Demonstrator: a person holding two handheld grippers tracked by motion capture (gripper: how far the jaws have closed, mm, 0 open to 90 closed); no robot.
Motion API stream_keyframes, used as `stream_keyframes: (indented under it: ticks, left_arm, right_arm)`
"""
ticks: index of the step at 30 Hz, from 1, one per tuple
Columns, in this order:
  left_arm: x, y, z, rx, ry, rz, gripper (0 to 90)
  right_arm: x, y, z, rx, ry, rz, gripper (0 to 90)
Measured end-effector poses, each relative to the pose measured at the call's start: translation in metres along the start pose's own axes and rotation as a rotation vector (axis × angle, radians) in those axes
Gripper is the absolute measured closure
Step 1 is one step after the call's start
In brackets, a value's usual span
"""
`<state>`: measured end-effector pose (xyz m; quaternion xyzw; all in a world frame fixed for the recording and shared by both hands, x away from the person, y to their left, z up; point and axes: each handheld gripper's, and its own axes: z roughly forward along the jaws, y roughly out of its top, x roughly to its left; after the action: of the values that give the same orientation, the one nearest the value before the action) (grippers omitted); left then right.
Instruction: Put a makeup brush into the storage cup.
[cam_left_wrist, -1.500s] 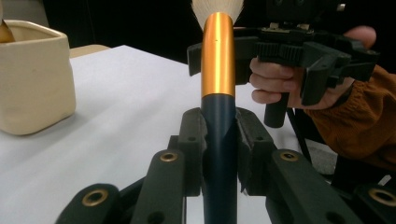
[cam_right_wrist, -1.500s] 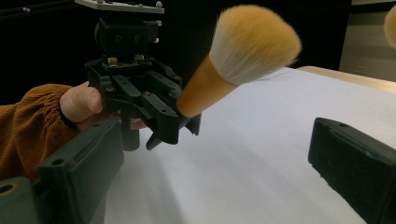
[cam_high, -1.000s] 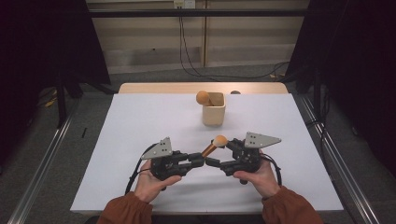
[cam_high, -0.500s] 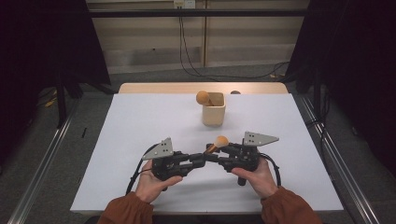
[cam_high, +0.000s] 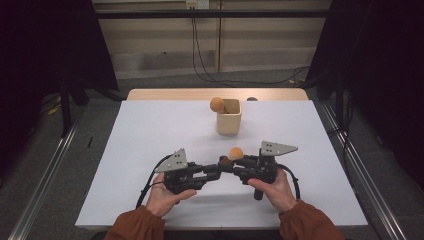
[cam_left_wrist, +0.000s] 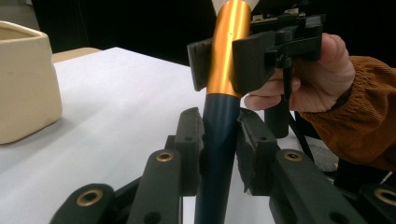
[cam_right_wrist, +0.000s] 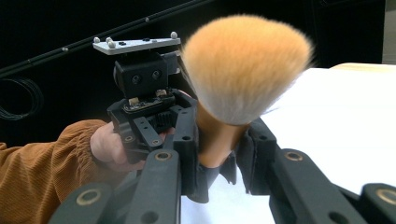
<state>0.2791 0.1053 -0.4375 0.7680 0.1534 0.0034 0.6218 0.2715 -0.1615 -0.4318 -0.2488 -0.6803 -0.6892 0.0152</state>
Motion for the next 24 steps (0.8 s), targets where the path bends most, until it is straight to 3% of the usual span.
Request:
stream_keyframes:
  ticks: [5, 11, 20, 24]
  left_arm:
    - [0.0, 0.0, 0.0, 0.005, 0.009, -0.001, 70.3]
    - [0.0, -0.001, -0.001, 0.019, 0.031, -0.014, 62.1]
    - [0.0, -0.003, -0.006, 0.024, 0.082, -0.036, 44.8]
    - [0.002, -0.006, -0.011, 0.036, 0.136, -0.044, 31.7]
  right_arm:
    - [0.001, 0.001, 0.0, 0.006, -0.004, -0.01, 71.8]
    - [0.0, 0.003, -0.003, 0.005, -0.022, -0.017, 72.0]
    - [-0.001, 0.005, -0.009, 0.019, -0.053, -0.03, 72.0]
    - [-0.001, 0.007, -0.011, 0.024, -0.068, -0.036, 72.1]
